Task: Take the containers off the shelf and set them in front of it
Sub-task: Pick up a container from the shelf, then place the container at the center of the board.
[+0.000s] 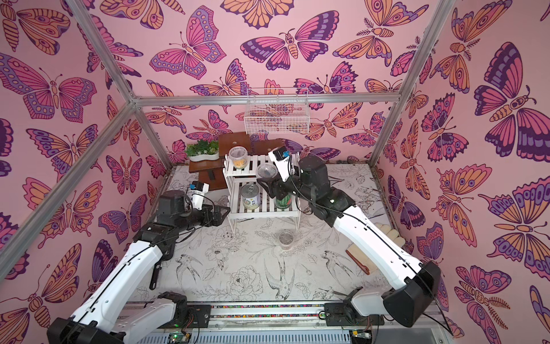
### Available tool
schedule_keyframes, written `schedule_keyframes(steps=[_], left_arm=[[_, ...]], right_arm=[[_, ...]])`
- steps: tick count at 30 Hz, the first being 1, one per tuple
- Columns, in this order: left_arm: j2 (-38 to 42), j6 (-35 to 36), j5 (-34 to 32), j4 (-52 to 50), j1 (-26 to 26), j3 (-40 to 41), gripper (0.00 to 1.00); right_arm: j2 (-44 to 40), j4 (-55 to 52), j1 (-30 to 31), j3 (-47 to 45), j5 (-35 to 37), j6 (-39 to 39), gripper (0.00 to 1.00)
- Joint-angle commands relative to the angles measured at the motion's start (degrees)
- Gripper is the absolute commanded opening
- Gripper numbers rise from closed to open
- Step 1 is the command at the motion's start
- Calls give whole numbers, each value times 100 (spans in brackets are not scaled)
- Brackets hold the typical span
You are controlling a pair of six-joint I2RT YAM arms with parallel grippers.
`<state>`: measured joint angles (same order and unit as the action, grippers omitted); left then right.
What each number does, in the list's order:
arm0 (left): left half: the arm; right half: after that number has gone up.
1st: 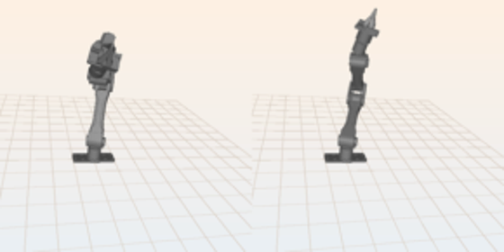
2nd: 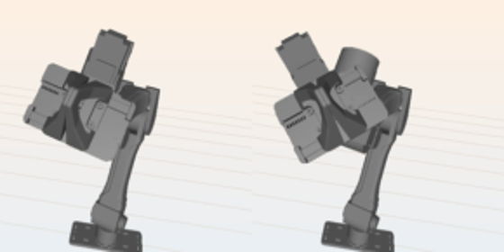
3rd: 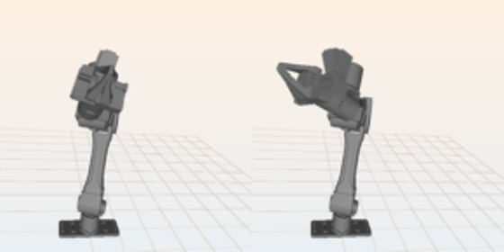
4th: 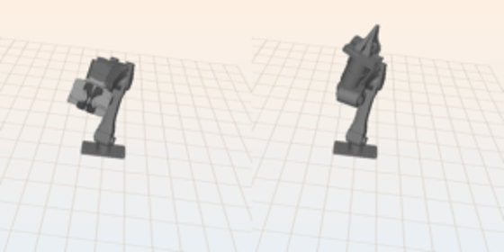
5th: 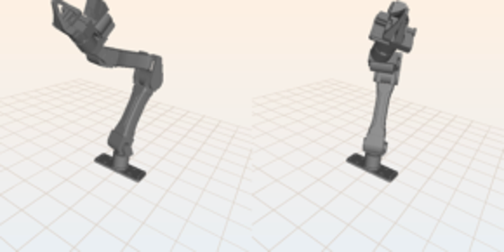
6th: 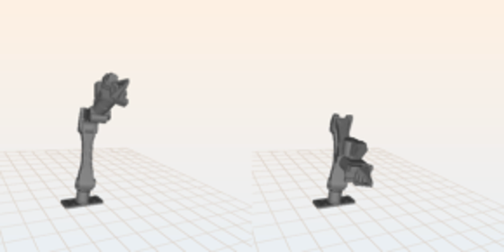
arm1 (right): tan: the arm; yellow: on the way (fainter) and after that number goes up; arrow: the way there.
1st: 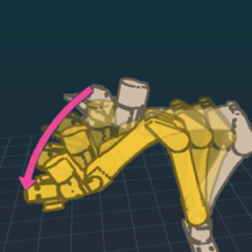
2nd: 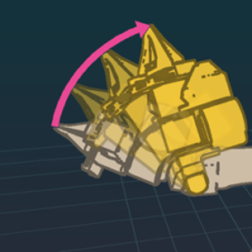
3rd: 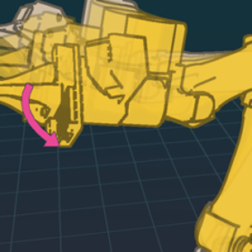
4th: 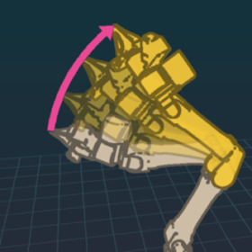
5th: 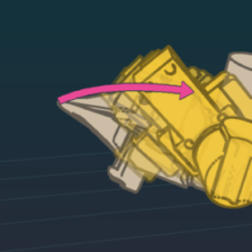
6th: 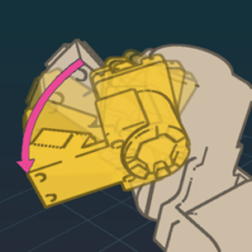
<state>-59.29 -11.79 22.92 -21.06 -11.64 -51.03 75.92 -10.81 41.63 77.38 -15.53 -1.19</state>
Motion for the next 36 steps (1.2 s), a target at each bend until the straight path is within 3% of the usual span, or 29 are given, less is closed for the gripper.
schedule_keyframes(steps=[1, 10, 17, 26, 36], left_arm=[[46, 23, 17, -3, 25, 28, 100], [83, 26, 34, -1, 30, 22, 100], [93, 21, 44, 2, 28, 31, 100], [102, 28, 42, 6, 29, 31, 100], [58, 34, 82, 7, 30, 22, 100]], right_arm=[[-372, 75, 253, -522, 197, -110, 63], [-1153, 707, 894, -2130, 598, -519, 63], [-1251, 1371, 1322, -2963, 895, -754, 63], [-809, 2354, 1603, -3823, 1254, -897, 63], [288, 3658, 1673, -4304, 1358, -978, 62]])
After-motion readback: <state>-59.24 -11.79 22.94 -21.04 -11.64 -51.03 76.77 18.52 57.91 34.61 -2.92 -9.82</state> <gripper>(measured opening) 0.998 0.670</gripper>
